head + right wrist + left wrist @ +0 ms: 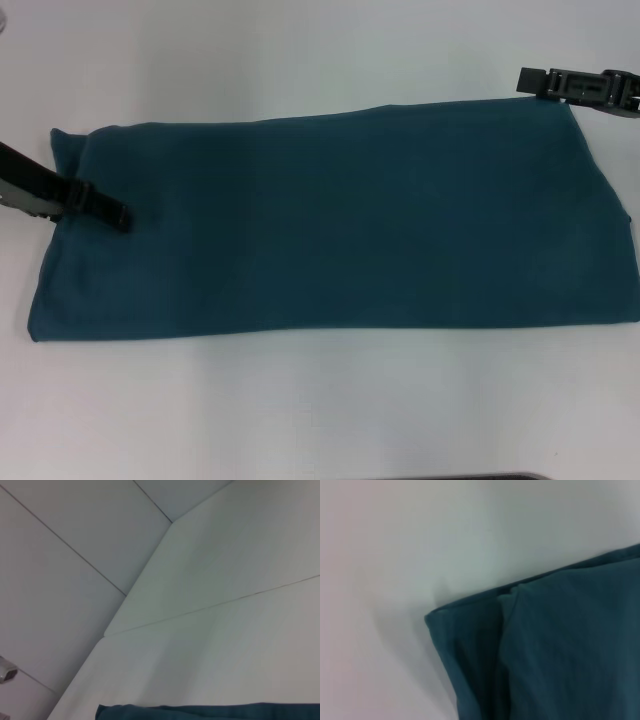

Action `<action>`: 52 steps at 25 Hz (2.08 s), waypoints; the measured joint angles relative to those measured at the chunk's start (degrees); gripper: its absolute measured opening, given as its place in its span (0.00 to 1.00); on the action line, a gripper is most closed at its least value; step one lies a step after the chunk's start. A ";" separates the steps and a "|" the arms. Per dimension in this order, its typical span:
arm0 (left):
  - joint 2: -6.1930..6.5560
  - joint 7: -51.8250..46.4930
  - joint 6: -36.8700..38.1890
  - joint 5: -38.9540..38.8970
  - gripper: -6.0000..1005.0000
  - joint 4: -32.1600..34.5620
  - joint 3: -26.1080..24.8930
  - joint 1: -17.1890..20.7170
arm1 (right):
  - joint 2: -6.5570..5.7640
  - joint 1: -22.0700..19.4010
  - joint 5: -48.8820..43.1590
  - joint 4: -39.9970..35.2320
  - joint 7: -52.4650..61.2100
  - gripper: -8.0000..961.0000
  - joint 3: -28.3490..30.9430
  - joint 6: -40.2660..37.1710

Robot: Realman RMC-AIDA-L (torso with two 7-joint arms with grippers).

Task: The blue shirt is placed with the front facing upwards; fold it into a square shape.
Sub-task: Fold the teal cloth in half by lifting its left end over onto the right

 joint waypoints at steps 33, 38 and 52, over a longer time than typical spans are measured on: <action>-0.47 0.11 0.26 -0.06 0.52 -0.56 -0.50 -0.32 | 0.00 -0.04 0.00 0.00 0.00 0.75 0.01 0.27; -0.47 0.25 0.32 -0.17 0.41 -0.55 -0.53 -0.34 | 0.00 -0.09 0.00 0.00 0.00 0.75 0.01 0.27; 0.05 0.53 0.80 -0.17 0.08 -1.03 -0.61 -0.16 | 0.00 -0.13 0.00 0.00 0.00 0.75 0.01 0.27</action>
